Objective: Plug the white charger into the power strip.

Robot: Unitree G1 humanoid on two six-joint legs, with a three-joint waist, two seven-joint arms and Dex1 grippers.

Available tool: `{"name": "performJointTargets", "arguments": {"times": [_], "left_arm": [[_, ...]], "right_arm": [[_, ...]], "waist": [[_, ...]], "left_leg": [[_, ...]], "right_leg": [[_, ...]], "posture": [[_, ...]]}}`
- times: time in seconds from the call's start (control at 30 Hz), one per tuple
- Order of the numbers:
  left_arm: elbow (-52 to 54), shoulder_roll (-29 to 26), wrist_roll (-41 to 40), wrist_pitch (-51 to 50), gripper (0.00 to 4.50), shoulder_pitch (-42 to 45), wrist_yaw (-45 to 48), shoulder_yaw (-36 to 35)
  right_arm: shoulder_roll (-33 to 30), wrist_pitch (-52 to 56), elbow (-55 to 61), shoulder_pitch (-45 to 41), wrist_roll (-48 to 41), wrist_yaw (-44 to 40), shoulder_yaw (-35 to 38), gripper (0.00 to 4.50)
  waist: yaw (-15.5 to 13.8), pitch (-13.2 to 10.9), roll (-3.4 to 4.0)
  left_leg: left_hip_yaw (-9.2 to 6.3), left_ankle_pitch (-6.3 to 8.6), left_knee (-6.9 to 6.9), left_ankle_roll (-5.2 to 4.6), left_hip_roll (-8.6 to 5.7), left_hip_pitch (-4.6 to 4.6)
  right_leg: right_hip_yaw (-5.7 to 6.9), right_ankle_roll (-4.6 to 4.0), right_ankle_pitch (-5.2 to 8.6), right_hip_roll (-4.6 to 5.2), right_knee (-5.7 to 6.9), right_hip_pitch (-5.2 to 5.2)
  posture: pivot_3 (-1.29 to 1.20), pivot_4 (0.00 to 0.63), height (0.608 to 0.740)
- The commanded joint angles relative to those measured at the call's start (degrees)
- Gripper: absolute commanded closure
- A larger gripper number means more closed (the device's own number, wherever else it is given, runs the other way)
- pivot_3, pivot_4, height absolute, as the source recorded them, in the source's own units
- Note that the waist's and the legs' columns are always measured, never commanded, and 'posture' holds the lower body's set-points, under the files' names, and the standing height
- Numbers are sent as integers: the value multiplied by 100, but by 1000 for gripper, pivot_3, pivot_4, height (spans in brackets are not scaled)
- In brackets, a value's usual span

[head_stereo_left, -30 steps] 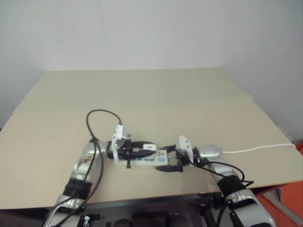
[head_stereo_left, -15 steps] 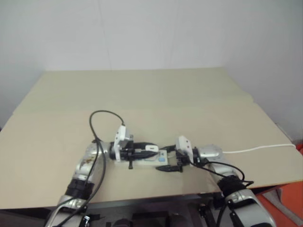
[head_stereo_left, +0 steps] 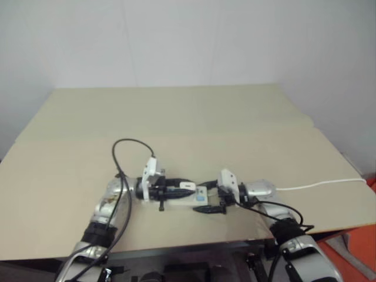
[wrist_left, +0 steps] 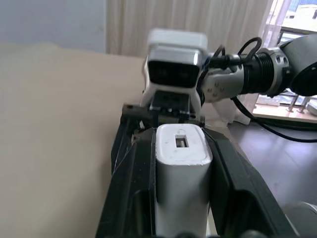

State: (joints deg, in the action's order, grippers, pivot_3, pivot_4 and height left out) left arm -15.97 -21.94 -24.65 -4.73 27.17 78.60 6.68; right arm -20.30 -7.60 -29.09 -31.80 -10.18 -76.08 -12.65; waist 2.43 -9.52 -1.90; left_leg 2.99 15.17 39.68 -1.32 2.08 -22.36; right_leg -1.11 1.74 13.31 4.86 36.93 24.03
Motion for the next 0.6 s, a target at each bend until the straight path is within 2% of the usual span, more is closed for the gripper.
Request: {"name": "performJointTargets", "arguments": {"times": [0.03,0.6], "left_arm": [[-399,-224,269,351,3478,-15,140,-38],[-1520,-329,487,1091,3478,270,168,38]], "right_arm": [[-76,100,-21,89,97,-34,-88,1079],[-200,125,4,64,72,-102,-95,1079]], "waist": [[2,0,0],[-19,19,16]], "left_leg": [[0,0,0,0,0,0],[0,1,1,-1,-2,15]], "right_leg": [[0,0,0,0,0,0],[2,-1,-1,0,2,-21]], "posture": [[0,150,740],[0,150,740]]}}
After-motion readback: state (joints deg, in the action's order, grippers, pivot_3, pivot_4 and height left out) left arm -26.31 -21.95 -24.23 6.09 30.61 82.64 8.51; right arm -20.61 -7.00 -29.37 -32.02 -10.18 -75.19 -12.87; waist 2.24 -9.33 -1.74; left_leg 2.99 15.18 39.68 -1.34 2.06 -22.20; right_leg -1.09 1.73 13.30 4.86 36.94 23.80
